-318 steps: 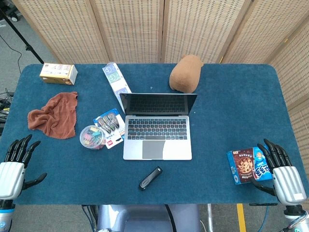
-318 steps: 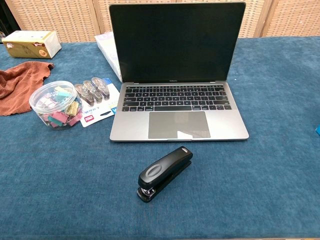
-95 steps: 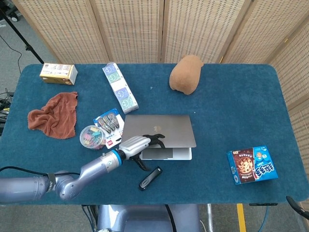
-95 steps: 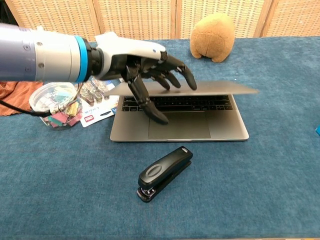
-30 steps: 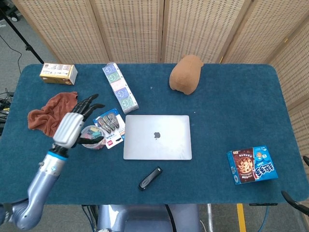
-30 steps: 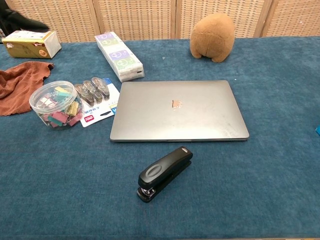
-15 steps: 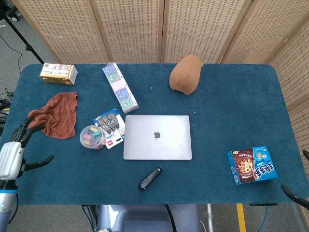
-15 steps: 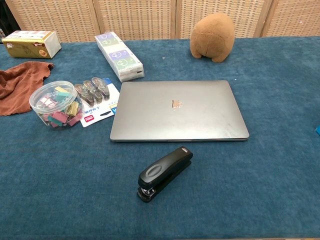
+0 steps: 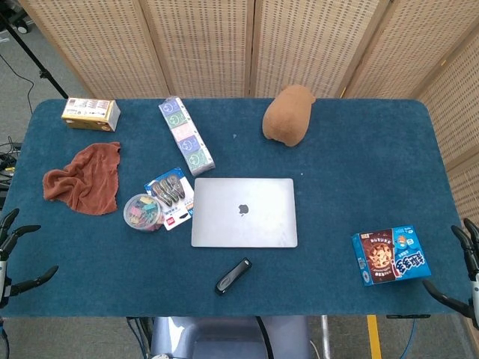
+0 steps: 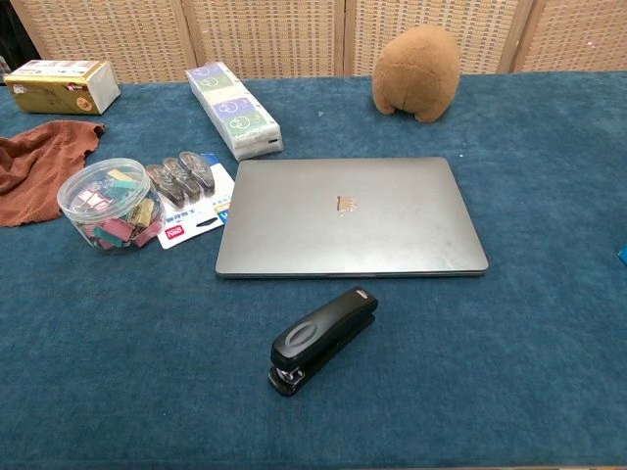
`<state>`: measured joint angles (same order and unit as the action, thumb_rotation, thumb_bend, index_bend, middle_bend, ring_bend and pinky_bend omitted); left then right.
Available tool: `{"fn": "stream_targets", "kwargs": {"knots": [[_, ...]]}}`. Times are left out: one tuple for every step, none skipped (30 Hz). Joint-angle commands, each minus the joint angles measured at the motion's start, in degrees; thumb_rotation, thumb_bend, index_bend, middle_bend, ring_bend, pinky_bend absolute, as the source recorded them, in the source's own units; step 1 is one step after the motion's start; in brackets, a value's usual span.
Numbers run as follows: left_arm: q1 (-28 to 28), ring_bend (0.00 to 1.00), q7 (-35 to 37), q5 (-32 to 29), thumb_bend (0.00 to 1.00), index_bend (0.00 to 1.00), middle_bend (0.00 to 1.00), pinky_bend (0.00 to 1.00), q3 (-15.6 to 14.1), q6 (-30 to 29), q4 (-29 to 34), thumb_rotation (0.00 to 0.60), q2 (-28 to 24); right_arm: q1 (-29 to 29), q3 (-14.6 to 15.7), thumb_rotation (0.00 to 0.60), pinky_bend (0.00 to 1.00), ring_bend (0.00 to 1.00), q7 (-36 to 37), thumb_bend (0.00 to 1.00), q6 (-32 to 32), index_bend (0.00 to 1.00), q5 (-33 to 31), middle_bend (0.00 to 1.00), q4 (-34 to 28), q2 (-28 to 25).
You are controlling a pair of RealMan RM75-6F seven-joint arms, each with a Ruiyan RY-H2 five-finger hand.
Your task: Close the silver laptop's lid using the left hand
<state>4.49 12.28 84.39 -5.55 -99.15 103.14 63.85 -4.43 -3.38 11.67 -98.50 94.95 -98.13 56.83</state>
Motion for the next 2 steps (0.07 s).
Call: {"fn": "stream_targets", "kwargs": {"knots": [[-1.00, 0.09, -1.23, 0.95, 0.09, 0.30, 0.09, 0.13, 0.37, 0.11, -0.09, 0.600, 0.21, 0.36, -0.04, 0.600, 0.06, 0.00, -0.42, 0.18, 0.25, 0.00, 0.30, 0.00, -0.21, 0.16], [-1.23, 0.09, -1.34, 1.34, 0.09, 0.30, 0.09, 0.13, 0.46, -0.05, 0.00, 0.600, 0.21, 0.44, 0.00, 0.600, 0.06, 0.00, -0.57, 0.18, 0.32, 0.00, 0.41, 0.00, -0.26, 0.22]]}}
